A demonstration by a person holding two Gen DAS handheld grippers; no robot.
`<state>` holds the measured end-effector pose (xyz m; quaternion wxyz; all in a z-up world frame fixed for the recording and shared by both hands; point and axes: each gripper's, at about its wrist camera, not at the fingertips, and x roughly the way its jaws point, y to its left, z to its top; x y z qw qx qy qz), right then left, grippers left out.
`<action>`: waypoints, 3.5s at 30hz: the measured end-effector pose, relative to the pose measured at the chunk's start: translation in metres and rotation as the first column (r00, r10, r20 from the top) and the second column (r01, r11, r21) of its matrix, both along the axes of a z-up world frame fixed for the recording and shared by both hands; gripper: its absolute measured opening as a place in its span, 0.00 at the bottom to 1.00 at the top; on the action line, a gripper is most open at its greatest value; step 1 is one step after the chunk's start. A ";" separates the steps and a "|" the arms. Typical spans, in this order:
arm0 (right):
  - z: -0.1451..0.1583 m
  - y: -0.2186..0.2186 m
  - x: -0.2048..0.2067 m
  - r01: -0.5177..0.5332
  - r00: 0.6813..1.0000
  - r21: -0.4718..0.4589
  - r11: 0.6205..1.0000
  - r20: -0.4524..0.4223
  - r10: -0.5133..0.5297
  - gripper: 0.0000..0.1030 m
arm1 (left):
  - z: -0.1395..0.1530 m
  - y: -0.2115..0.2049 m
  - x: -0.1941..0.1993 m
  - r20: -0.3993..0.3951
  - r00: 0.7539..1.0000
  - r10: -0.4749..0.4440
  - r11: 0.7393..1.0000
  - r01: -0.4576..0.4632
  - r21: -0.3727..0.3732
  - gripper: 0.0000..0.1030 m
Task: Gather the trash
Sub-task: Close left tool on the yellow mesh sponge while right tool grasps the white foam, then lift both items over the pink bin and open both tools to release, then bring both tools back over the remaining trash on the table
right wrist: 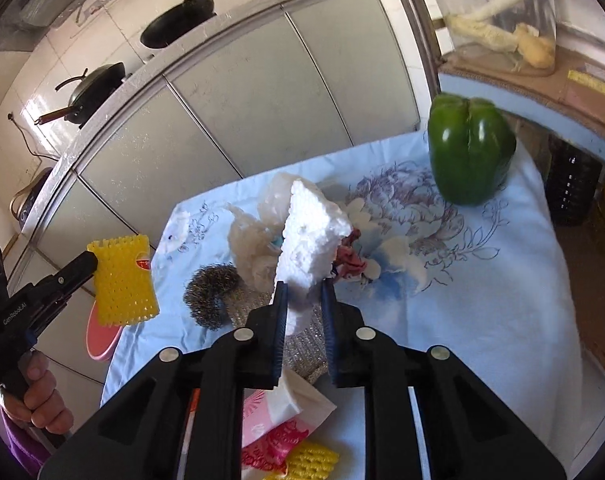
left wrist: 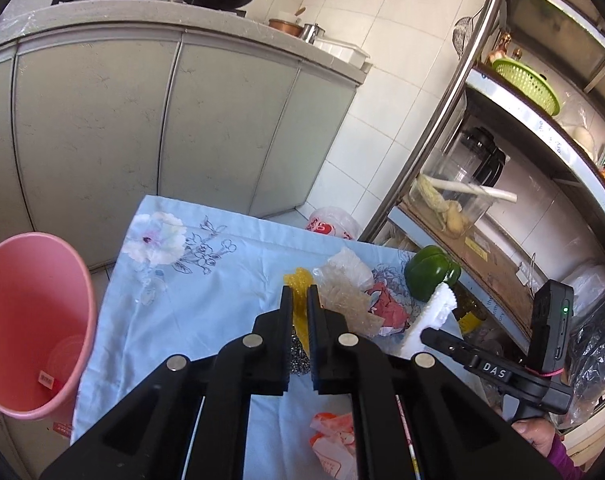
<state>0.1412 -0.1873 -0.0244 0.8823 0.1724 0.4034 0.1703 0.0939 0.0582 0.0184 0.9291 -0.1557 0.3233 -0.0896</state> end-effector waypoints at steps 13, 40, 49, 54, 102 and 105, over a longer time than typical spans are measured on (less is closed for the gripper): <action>0.048 0.060 -0.023 -0.093 0.985 -0.117 0.989 0.134 0.109 0.17 | 0.013 0.070 -0.055 0.068 0.982 0.175 0.985 -0.174 -0.015 0.06; 0.023 0.338 0.001 -0.571 0.801 -0.173 0.803 0.095 0.591 0.17 | -0.047 0.217 -0.103 -0.050 0.856 0.515 0.856 -0.510 0.081 0.06; 0.001 0.355 0.007 -0.600 0.792 -0.163 0.783 0.017 0.610 0.18 | -0.058 0.217 -0.098 -0.080 0.843 0.532 0.845 -0.523 0.108 0.09; -0.001 0.356 0.007 -0.621 0.779 -0.147 0.770 -0.006 0.627 0.32 | -0.056 0.220 -0.101 -0.080 0.835 0.545 0.838 -0.537 0.099 0.24; 0.062 0.061 -0.073 -0.140 0.967 -0.193 0.971 0.183 0.175 0.51 | -0.019 0.053 -0.105 -0.055 0.992 0.115 0.993 -0.114 0.009 0.43; 0.050 0.036 -0.075 -0.099 0.982 -0.176 0.979 0.144 0.125 0.51 | -0.023 0.040 -0.097 -0.076 0.995 0.064 0.998 -0.064 -0.002 0.43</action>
